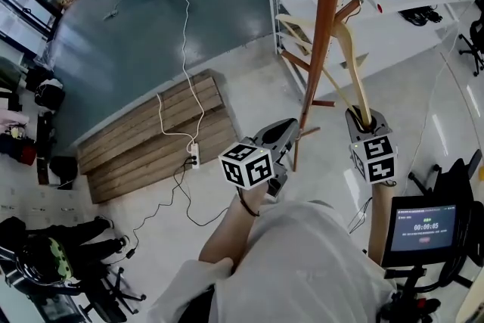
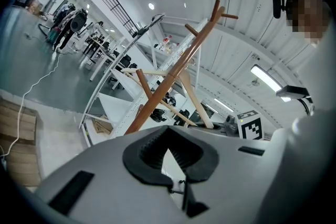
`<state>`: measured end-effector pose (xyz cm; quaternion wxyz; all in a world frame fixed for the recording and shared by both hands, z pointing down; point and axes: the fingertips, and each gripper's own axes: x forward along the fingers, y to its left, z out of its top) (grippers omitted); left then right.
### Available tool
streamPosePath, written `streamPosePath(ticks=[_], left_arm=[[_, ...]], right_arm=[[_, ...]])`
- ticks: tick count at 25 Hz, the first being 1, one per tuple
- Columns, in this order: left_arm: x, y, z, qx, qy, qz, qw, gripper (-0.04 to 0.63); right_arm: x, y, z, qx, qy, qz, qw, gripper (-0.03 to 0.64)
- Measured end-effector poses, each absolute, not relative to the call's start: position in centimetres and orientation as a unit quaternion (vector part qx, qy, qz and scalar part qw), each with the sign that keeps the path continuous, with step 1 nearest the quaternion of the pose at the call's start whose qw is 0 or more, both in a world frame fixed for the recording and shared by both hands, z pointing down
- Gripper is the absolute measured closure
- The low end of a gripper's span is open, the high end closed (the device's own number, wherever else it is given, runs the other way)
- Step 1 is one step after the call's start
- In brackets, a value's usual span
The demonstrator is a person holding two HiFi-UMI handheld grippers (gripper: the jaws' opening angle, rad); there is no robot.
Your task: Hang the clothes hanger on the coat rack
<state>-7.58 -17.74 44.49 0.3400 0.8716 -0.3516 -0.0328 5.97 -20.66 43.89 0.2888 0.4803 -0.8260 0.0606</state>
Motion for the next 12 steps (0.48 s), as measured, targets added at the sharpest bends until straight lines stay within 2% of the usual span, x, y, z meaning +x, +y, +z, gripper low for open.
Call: streamPosePath(ticks=[12], left_arm=[[-7.2,-17.3,45.6,0.869,-0.354,-0.033,0.345,0.589]], right_arm=[[6.9,-19.9,45.9,0.481,-0.812,0.048,0.327,0.577]])
